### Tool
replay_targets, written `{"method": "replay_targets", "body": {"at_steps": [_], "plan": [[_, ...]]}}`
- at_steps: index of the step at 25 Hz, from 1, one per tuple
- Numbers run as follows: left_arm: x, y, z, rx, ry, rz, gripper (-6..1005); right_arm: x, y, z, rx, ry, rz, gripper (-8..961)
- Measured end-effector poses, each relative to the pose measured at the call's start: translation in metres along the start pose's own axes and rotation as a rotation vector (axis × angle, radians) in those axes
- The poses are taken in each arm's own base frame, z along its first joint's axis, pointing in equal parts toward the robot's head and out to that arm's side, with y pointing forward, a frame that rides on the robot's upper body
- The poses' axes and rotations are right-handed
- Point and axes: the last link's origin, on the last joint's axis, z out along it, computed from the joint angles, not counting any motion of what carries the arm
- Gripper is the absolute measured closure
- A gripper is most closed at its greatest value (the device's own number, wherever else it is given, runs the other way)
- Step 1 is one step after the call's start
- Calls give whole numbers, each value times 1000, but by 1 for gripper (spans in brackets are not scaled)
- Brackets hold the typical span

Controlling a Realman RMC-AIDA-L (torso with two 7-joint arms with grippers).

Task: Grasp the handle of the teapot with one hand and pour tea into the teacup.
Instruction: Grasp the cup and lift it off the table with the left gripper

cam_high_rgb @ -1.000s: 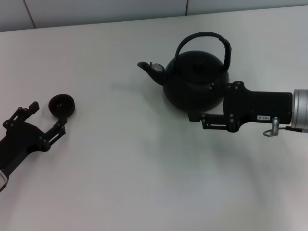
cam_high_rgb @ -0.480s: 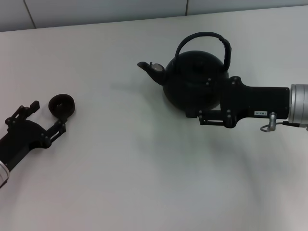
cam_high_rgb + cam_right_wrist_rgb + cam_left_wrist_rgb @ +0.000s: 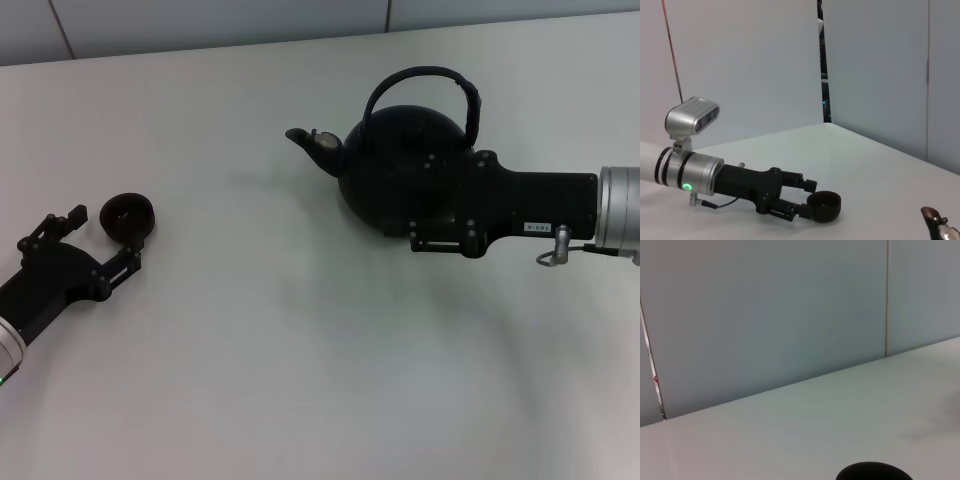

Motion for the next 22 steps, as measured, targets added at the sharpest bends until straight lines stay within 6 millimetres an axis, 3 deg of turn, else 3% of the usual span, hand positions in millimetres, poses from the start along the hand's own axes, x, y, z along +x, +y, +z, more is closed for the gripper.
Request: {"method": "replay_targets", "body": {"at_steps": [22], "plan": [[2,1,3,-10,3,3,202,0,-2,0,15,2,0,290]]}}
